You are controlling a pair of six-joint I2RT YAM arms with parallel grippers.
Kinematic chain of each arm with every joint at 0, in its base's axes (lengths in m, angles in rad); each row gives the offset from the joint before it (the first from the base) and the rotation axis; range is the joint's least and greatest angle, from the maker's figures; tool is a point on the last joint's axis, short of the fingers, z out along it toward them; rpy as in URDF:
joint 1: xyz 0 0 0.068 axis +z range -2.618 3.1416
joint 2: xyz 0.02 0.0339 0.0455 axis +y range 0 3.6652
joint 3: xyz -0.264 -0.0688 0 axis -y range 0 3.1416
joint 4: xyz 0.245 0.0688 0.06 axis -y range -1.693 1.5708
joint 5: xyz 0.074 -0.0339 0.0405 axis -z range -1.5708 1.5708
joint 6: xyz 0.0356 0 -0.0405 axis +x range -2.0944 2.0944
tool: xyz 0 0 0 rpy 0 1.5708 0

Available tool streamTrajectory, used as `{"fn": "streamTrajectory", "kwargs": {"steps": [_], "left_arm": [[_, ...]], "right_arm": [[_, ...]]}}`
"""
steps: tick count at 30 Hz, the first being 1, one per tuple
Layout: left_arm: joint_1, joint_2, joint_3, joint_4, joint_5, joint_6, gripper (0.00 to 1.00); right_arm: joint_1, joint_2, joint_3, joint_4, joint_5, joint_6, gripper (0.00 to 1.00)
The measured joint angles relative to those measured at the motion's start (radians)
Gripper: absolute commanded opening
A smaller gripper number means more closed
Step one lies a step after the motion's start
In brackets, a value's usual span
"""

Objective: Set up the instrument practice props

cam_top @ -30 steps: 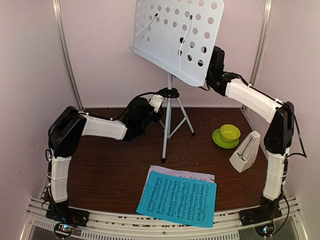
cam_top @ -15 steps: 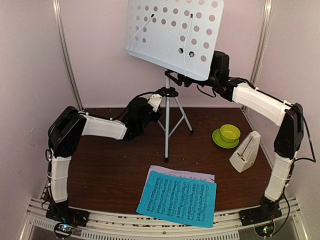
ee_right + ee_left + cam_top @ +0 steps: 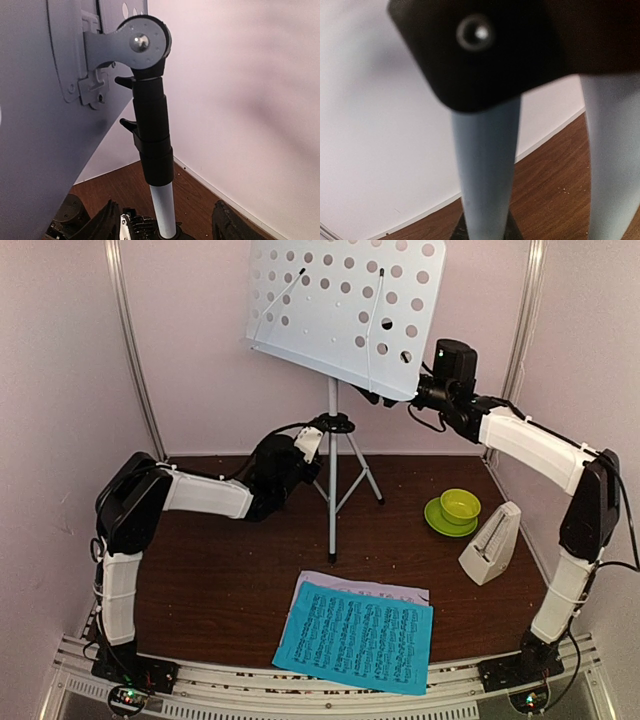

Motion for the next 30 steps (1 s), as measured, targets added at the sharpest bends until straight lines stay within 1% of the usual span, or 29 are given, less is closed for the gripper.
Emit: {"fn": "streamTrajectory", "kwargs": {"steps": [3,8,15,16,19,25,30], "left_arm": [[0.000,-0.001,0.000,-0.002,0.001,0.000,0.00],[0.000,-0.003,-0.002,-0.003,0.004,0.000,0.05],[0.000,-0.030,-0.037,-0.003,0.005,0.003,0.15],[0.000,-0.037,-0.047,-0.003,0.003,0.004,0.17],[0.001,-0.064,-0.079,-0.009,-0.002,0.008,0.24],[0.006,-0.130,-0.140,-0.031,0.006,0.018,0.49],[0.010,-0.192,-0.202,-0.033,0.040,0.015,0.64]], "right_arm": [[-0.010,-0.032,-0.042,0.033,0.000,0.022,0.64],[-0.027,-0.066,-0.101,0.073,0.003,0.049,0.65],[-0.043,-0.139,-0.207,0.083,0.048,0.053,0.71],[-0.043,-0.152,-0.223,0.083,0.054,0.054,0.74],[-0.044,-0.198,-0.277,0.090,0.078,0.054,0.80],[-0.044,-0.262,-0.373,0.103,0.125,0.072,0.87],[-0.044,-0.282,-0.430,0.102,0.145,0.102,0.88]]}}
